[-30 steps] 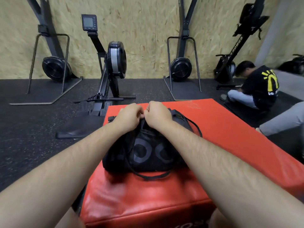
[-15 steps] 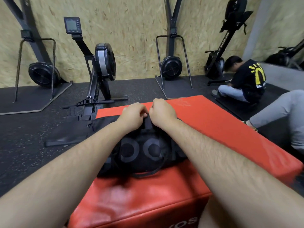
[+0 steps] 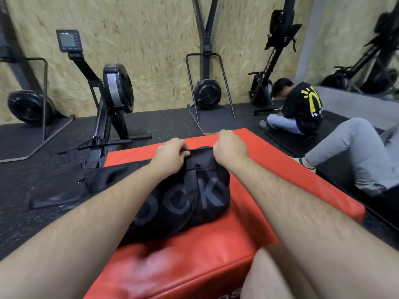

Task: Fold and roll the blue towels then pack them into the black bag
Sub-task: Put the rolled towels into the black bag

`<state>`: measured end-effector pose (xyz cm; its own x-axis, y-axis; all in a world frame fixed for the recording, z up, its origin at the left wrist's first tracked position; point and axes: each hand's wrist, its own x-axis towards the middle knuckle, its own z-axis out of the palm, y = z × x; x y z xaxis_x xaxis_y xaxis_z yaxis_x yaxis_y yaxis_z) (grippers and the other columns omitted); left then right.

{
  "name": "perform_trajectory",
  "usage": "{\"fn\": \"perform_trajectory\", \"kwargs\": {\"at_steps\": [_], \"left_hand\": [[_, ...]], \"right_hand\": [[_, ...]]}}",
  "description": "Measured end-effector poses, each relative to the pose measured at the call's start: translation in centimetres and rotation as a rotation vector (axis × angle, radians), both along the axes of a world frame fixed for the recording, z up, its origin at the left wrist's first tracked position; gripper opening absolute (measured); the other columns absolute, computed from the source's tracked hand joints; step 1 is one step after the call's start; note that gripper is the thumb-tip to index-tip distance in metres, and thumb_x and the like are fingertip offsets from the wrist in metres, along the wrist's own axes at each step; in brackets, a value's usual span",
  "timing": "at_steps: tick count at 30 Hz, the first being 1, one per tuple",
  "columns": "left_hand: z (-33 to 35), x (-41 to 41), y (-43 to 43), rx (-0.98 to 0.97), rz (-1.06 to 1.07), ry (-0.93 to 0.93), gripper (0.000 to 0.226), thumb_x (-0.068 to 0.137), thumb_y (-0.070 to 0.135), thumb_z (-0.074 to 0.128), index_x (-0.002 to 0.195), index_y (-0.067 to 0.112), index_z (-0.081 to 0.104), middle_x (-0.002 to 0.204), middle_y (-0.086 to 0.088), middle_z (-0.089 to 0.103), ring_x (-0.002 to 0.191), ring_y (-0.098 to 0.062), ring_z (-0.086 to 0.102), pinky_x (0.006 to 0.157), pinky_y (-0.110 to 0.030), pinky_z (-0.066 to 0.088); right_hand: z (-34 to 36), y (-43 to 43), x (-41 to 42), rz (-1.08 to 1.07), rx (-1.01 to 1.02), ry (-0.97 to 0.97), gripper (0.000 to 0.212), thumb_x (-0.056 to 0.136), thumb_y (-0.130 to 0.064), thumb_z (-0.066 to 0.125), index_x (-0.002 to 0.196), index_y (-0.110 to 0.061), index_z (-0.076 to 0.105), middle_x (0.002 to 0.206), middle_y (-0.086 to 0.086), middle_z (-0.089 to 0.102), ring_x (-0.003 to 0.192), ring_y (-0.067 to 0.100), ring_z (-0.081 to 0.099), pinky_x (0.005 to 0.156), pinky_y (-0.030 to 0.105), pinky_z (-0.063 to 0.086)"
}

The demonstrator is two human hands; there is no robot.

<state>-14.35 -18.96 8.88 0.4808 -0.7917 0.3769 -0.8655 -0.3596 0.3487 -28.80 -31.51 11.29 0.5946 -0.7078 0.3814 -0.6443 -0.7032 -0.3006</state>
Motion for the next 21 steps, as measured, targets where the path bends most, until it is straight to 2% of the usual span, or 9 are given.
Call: {"fn": "perform_trajectory", "kwargs": {"at_steps": [4, 8, 11, 13, 16, 18, 21], "left_hand": [[0.8, -0.6, 0.7, 0.044, 0.003, -0.018, 0.004, 0.095, 0.023, 0.062, 0.094, 0.019, 0.063, 0.101, -0.001, 0.060, 0.102, -0.027, 0.058, 0.094, -0.041, 0.045], [2.5, -1.0, 2.7, 0.043, 0.048, -0.026, 0.007, 0.093, 0.028, 0.062, 0.093, 0.021, 0.065, 0.096, 0.002, 0.056, 0.100, -0.026, 0.059, 0.092, -0.041, 0.048], [4.8, -1.2, 5.4, 0.119, 0.104, -0.060, 0.017, 0.094, 0.037, 0.058, 0.089, 0.022, 0.061, 0.095, 0.001, 0.061, 0.097, -0.025, 0.059, 0.084, -0.036, 0.048], [6.7, -1.3, 7.3, 0.256, 0.124, -0.070, 0.026, 0.096, 0.042, 0.054, 0.084, 0.021, 0.061, 0.090, 0.001, 0.064, 0.092, -0.025, 0.060, 0.074, -0.032, 0.046], [9.6, -1.0, 9.9, 0.435, 0.148, -0.092, 0.038, 0.097, 0.047, 0.050, 0.077, 0.020, 0.066, 0.081, 0.002, 0.066, 0.086, -0.023, 0.062, 0.076, -0.033, 0.051], [11.6, 0.0, 10.9, 0.465, 0.159, -0.113, 0.042, 0.097, 0.051, 0.048, 0.080, 0.018, 0.067, 0.081, 0.001, 0.067, 0.083, -0.023, 0.063, 0.080, -0.036, 0.054], [14.1, 2.8, 11.1, 0.472, 0.177, -0.138, 0.047, 0.096, 0.057, 0.047, 0.079, 0.017, 0.065, 0.081, -0.001, 0.067, 0.079, -0.022, 0.062, 0.076, -0.035, 0.053]], "right_hand": [[-0.4, -0.1, -1.0, -0.043, 0.061, 0.025, 0.024, 0.098, -0.018, 0.044, 0.117, -0.008, 0.055, 0.123, 0.012, 0.058, 0.118, 0.035, 0.053, 0.086, 0.039, 0.045], [0.4, 2.0, -1.1, 0.021, -0.048, 0.035, 0.030, 0.094, -0.027, 0.046, 0.119, -0.011, 0.052, 0.125, 0.011, 0.052, 0.118, 0.035, 0.048, 0.093, 0.043, 0.043], [2.4, 4.0, -1.6, 0.187, 0.035, 0.075, 0.023, 0.088, -0.035, 0.049, 0.105, -0.021, 0.054, 0.115, 0.004, 0.060, 0.107, 0.029, 0.056, 0.084, 0.038, 0.046], [4.1, 5.7, -1.7, 0.282, 0.085, 0.256, 0.020, 0.087, -0.043, 0.050, 0.096, -0.026, 0.055, 0.111, 0.000, 0.064, 0.100, 0.026, 0.060, 0.077, 0.034, 0.044], [6.7, 7.8, -0.8, 0.326, -0.049, 0.423, 0.023, 0.086, -0.049, 0.049, 0.094, -0.028, 0.056, 0.114, -0.001, 0.065, 0.100, 0.025, 0.059, 0.076, 0.033, 0.041], [8.5, 8.7, 0.4, 0.338, -0.145, 0.446, 0.024, 0.087, -0.048, 0.048, 0.098, -0.027, 0.056, 0.117, 0.000, 0.064, 0.104, 0.025, 0.059, 0.076, 0.033, 0.040], [10.9, 8.6, 3.4, 0.355, -0.219, 0.479, 0.028, 0.092, -0.047, 0.044, 0.105, -0.025, 0.056, 0.122, 0.000, 0.062, 0.111, 0.025, 0.058, 0.078, 0.033, 0.041]]}}
